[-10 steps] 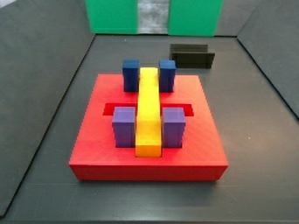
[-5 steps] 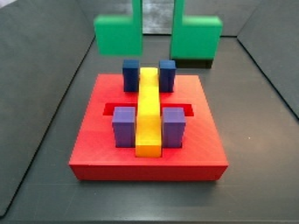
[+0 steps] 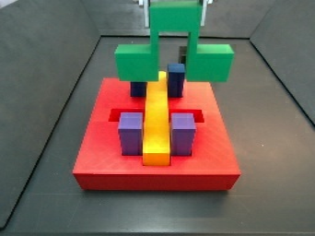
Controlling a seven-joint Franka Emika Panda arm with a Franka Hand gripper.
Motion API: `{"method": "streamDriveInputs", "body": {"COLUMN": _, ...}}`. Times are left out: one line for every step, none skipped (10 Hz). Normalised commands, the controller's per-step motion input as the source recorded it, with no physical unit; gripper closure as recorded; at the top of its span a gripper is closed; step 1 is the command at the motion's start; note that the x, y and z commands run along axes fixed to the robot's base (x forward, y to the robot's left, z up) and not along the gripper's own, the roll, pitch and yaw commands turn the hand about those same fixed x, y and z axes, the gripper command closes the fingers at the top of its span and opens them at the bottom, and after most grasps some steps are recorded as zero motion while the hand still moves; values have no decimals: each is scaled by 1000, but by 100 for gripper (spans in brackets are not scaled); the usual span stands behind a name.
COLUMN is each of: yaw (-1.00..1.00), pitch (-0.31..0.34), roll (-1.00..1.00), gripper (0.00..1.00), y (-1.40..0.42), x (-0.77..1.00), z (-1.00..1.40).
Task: Pick up the green object. Move up. Place the green object on the fixture. Regrasp the green object. Move to above the board. Insert the green object.
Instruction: Insert the green object.
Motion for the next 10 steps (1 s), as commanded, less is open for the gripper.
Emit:
{"method": "streamDriveInputs", "body": {"yaw": 266, "pitch": 0, "roll": 341, "gripper": 100, "y": -23, "x": -37, "z": -286}}
{"method": "streamDriveInputs", "body": {"yaw": 269, "pitch": -40, "roll": 293, "gripper": 100, "y": -60, "x": -103, "z": -331}}
{"method": "streamDriveInputs", "body": {"yaw": 203, "pitch": -29, "roll": 134, "gripper": 100, "y": -86, "x": -80, "z": -246}}
{"method": "streamDriveInputs", "body": {"yaw": 63, "pitch": -47, "roll": 0, "gripper": 100, "y": -117, "x": -166, "z": -160}}
{"method": "streamDriveInputs", "body": {"yaw": 0, "pitch": -120, "roll": -6, "gripper": 100, "y": -246, "x": -283, "z": -97}}
{"method": "streamDriveInputs", "body": {"yaw": 0, "pitch": -121, "roll": -96, "gripper": 100, "y": -249, "x": -151, "z": -37}}
{"method": "streamDriveInputs", "body": {"yaw": 0, "pitch": -101, "roll": -191, "gripper": 100, "y": -151, "x": -40, "z": -69}}
{"method": "streamDriveInputs", "body": {"yaw": 20, "pitch": 0, "roll": -140, "gripper": 100, "y": 0, "x": 0, "z": -203}}
{"method": "streamDriveInputs", "body": {"yaw": 114, "pitch": 0, "roll": -141, "gripper": 100, "y": 6, "x": 63, "z": -340}}
{"method": "streamDriveInputs", "body": {"yaw": 183, "pitch": 3, "roll": -224, "gripper": 100, "y": 37, "x": 80, "z": -346}}
